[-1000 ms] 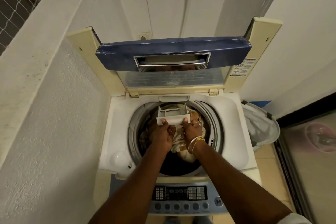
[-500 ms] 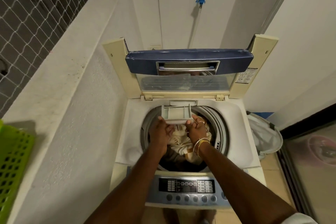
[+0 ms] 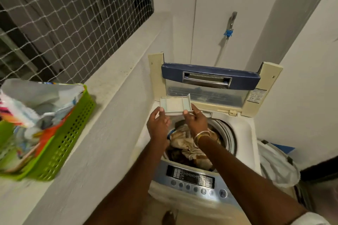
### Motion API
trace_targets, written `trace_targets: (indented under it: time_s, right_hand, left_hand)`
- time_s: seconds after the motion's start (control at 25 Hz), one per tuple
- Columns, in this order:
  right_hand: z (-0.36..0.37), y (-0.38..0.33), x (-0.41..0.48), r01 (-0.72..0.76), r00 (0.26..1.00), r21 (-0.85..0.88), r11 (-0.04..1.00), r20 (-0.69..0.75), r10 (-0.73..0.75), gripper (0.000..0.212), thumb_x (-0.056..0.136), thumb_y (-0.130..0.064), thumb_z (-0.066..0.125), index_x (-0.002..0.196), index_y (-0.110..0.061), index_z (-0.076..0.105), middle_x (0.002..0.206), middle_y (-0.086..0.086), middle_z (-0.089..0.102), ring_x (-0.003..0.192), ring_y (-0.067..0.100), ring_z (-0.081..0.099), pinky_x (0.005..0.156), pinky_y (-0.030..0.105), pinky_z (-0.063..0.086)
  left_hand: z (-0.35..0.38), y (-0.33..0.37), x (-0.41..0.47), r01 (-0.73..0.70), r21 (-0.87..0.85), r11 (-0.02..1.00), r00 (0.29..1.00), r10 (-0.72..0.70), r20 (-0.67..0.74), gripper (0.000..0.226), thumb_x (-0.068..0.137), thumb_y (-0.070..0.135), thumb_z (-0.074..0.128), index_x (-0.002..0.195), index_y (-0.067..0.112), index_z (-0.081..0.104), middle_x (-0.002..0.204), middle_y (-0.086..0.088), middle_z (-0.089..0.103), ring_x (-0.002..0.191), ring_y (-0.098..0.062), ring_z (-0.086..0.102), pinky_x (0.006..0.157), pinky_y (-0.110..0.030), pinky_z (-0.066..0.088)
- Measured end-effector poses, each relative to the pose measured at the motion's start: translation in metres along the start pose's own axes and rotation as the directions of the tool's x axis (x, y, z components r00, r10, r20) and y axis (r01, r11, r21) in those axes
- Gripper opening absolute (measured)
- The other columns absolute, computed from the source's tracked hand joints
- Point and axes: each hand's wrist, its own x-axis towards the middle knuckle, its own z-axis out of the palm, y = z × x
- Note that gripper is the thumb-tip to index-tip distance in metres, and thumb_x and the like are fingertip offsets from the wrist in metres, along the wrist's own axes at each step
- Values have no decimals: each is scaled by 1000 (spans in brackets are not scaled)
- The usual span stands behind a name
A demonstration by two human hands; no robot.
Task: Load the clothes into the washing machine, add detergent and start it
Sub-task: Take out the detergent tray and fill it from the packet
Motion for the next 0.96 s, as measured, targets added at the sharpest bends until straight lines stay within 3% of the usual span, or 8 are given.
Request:
trace_targets:
  time_s: [0.2,0.32,0.44,0.6,0.68,0.76,0.8,0.96]
  right_hand:
    - [56,-62,-5,60,990,37,998,126,-64,39,92,-33,66,128,-20,64,108,2,72,96,15,68,90,40,58]
    - [96,-95,3,50,970,137,989,231,-81,24,94,-24,64,118,-25,64,111,3,70,103,24,67,85,40,59]
    - [131,-122,18,6,955,166,986,290,-55,29,95,-13,61,124,-16,61,114,4,68,105,23,65,87,37,58]
    - [176,-134,45,66,942,80,995,322,-89,30,93,-15,63,123,-13,64,115,9,67,105,26,65,81,32,60]
    - [194,-137,54,107,944,9,994,313,-105,28,90,-18,66,117,-14,67,107,9,69,101,28,67,83,37,60]
    - [211,-134,63,147,940,-79,986,322,-114,31,83,-29,68,113,-19,69,103,8,70,97,27,68,88,45,58]
    - [218,-132,67,154,937,-109,982,332,-110,33,79,-34,68,111,-23,68,103,8,69,95,26,68,89,48,57]
    - [235,-140,82,176,925,-186,967,368,-98,29,72,-33,65,100,-25,70,96,4,71,89,24,67,89,49,55]
  left_hand:
    - [-31,71,-21,-168,-54,984,983,163,-80,25,97,28,61,122,27,59,124,-5,67,110,-19,68,97,-35,54]
    - [-49,100,-10,-256,-5,967,958,253,-134,33,99,24,58,132,30,58,124,2,67,110,-14,67,91,-32,56]
    - [-66,116,14,-279,59,959,937,285,-204,43,96,24,62,138,35,55,121,6,67,112,-14,65,98,-41,54]
    - [-81,128,35,-287,136,948,919,313,-239,50,97,13,59,145,23,48,116,-1,68,102,-19,65,97,-45,51]
    - [-84,135,39,-281,198,939,905,328,-271,40,97,8,58,136,13,55,109,-4,67,100,-22,64,96,-42,49]
    - [-86,140,45,-275,269,923,887,351,-299,14,96,6,58,105,11,66,102,-12,69,102,-31,65,96,-42,49]
    - [-86,141,47,-256,288,923,891,341,-299,15,95,7,57,89,19,64,102,-14,70,102,-33,65,97,-43,50]
    - [-90,142,48,-162,276,947,934,238,-267,19,94,16,54,81,29,56,103,-8,70,104,-31,66,95,-46,53]
